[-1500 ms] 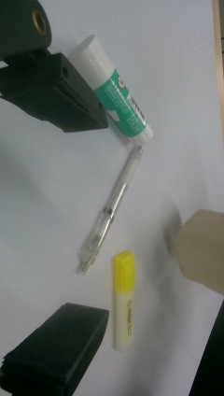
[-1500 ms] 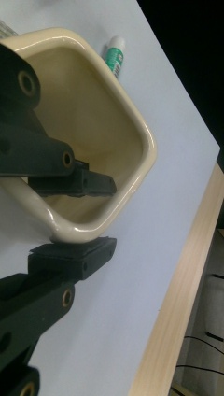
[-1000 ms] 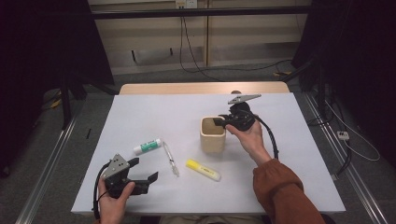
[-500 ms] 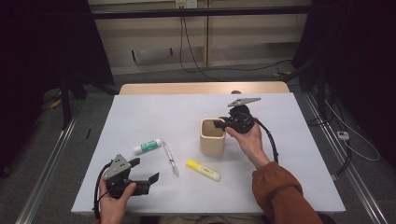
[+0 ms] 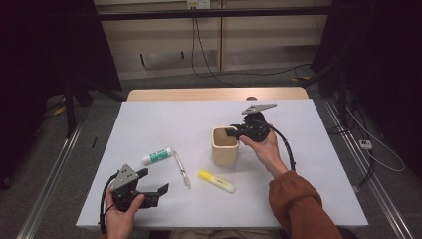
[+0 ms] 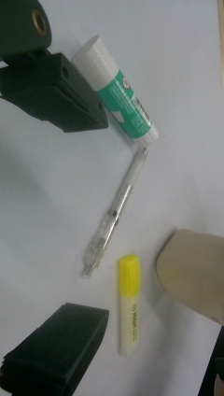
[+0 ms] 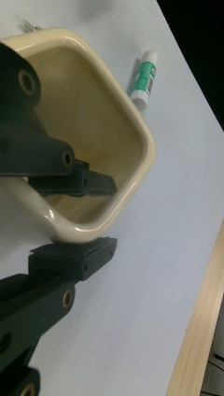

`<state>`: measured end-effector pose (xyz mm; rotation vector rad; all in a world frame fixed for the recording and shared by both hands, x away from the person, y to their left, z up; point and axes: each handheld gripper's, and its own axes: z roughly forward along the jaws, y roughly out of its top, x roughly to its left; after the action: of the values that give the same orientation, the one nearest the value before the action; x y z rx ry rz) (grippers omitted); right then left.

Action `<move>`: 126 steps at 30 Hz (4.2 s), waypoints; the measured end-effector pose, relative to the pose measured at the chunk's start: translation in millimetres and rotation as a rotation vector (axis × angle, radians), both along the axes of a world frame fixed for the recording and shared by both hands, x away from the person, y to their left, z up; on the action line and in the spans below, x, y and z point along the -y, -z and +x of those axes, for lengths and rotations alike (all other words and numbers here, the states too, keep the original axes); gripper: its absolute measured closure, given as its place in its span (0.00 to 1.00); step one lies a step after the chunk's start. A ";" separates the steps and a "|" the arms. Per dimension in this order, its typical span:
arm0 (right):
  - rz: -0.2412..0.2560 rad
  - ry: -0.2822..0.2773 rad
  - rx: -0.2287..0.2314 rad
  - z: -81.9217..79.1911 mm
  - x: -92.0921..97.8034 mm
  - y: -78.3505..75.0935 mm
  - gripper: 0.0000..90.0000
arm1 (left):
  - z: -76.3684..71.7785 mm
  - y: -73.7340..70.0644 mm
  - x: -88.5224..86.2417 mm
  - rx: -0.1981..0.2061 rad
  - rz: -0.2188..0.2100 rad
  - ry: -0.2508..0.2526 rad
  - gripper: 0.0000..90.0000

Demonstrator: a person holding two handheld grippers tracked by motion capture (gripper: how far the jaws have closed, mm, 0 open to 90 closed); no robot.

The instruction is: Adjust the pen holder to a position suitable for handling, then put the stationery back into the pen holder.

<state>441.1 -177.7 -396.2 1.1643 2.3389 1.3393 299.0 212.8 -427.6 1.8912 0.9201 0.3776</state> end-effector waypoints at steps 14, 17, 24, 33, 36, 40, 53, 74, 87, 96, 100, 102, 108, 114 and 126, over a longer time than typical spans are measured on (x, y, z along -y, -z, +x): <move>0.021 0.031 -0.016 -3.7 -0.4 -0.6 0.66 | 0.6 0.8 -0.2 -0.008 -0.004 0.005 0.09; 0.026 0.019 0.000 -5.6 0.5 -2.9 0.61 | 0.7 1.7 -1.3 -0.012 -0.008 0.003 0.09; 0.038 0.066 0.053 -11.8 8.6 -9.5 0.38 | 1.6 2.3 -3.9 -0.018 -0.021 -0.003 0.09; 0.058 0.113 0.088 -23.9 27.0 -9.8 0.10 | -0.4 0.9 -2.9 -0.011 -0.018 -0.002 0.09; 0.051 0.130 0.109 -32.0 32.0 -11.8 0.11 | -1.2 0.5 -3.1 -0.004 -0.018 -0.006 0.09; 0.032 0.140 0.099 -39.4 37.5 -7.7 0.12 | -1.5 0.4 -3.0 -0.005 -0.018 -0.008 0.09; -0.004 0.174 0.106 -61.6 49.8 2.4 0.10 | 0.0 1.2 -4.1 -0.003 -0.029 0.001 0.08; -0.043 0.189 0.164 -121.5 77.7 26.7 0.10 | 4.3 -7.7 -3.2 -0.009 -0.012 0.092 0.10; -0.042 0.272 0.177 -149.1 94.0 40.2 0.13 | 17.2 -14.4 1.4 -0.034 -0.009 0.197 0.11; -0.001 0.272 0.175 -165.6 102.1 43.3 0.11 | 30.5 -21.7 -0.3 -0.006 0.016 0.141 0.07; 0.008 0.266 0.179 -165.7 102.9 44.3 0.08 | 37.1 -23.5 -0.3 0.009 0.026 0.137 0.06; -0.002 0.263 0.185 -165.5 101.9 44.9 0.08 | 42.5 -24.1 -0.7 0.006 0.028 0.140 0.06; 0.018 0.253 0.180 -164.4 103.5 44.6 0.05 | 58.4 -33.9 -4.9 0.021 0.046 0.166 0.08; 0.014 0.241 0.176 -164.3 103.5 44.8 0.05 | 81.4 -28.8 -10.4 0.037 0.092 0.112 0.05; 0.011 0.228 0.181 -164.0 102.2 44.8 0.04 | 120.3 -26.9 -23.3 -0.041 0.142 0.180 0.08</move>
<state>277.1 -280.0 -441.0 1.2154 2.0102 1.3177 419.3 236.1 -400.7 2.1002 0.7591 0.3028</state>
